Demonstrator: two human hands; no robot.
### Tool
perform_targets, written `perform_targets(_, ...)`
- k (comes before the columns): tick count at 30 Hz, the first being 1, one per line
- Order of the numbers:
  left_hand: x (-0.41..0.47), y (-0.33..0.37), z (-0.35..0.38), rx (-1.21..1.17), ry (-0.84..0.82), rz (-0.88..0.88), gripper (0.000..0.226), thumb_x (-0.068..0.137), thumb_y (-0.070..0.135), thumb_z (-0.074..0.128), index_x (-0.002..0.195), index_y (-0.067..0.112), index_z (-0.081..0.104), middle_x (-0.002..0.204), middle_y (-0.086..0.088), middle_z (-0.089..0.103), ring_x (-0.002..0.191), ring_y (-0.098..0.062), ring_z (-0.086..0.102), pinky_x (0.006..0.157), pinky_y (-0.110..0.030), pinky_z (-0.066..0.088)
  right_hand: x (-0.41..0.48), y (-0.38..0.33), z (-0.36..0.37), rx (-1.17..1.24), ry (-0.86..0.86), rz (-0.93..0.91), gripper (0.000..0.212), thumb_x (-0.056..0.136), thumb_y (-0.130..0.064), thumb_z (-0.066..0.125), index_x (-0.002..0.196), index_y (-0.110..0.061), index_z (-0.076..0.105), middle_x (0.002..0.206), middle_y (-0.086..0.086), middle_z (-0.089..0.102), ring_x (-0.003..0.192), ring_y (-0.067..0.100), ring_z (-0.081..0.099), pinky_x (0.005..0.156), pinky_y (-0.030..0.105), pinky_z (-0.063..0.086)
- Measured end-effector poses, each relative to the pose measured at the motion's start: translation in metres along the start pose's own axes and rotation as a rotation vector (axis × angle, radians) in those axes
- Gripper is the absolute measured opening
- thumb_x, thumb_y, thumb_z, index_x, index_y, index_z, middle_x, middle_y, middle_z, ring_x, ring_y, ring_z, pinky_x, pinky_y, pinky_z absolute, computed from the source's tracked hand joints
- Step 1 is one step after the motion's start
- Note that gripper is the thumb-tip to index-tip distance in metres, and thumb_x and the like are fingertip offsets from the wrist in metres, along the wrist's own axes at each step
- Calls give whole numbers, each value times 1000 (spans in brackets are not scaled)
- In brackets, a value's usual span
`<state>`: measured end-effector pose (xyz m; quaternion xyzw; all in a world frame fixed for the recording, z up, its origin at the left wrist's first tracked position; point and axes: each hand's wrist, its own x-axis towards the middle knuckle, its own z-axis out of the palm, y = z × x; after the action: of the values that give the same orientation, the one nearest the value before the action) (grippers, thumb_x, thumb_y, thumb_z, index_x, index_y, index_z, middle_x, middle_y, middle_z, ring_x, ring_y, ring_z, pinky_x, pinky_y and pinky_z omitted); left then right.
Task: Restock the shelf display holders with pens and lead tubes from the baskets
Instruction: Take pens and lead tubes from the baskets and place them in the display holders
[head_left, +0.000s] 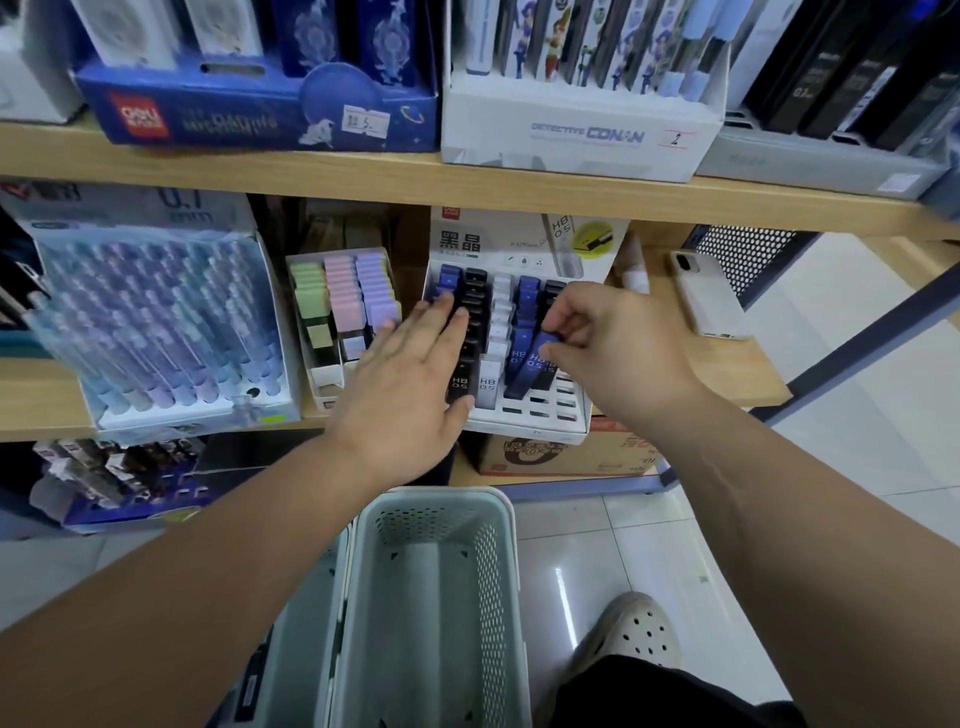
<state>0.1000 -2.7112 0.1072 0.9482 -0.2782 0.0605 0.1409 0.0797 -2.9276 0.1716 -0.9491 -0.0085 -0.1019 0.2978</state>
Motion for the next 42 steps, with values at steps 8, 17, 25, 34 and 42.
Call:
perform_targets(8,0,2,2,39,23,-1,94,90,54,57,160,13,10,168,-7,8,155,-24,11,126,-44,11,0,0,7,-68,2,-73,13,80,-8,82,89,-17,79,94,-4,60,73,11,56,80,33,53)
perform_targets(17,-4,6,11,80,46,-49,114,78,52,76,159,19,2,168,-1,1,142,-28,35,112,-43,38,-14,29,10,-47,-88,265,55,58,-49,94,82,-24,51,71,-7,58,62,8,54,51,29,37)
perform_targets(25,-3,9,24,-36,92,-92,116,75,29,86,159,21,7,165,4,3,143,-31,33,106,-44,46,-26,50,18,-207,-163,337,47,70,-37,91,79,-25,46,76,-6,59,68,12,54,53,28,34)
perform_targets(34,12,22,31,-20,115,-165,113,78,31,84,159,19,5,165,0,2,139,-32,34,108,-44,44,-22,56,23,-188,-147,317,34,83,-32,81,110,-25,62,97,-5,57,87,19,60,71,27,41)
perform_targets(42,-26,8,2,89,205,-53,108,75,39,83,157,16,17,161,-13,24,133,-36,38,109,-52,42,-33,31,20,-191,-92,215,24,85,-43,75,94,-23,64,96,-2,55,75,15,57,62,28,40)
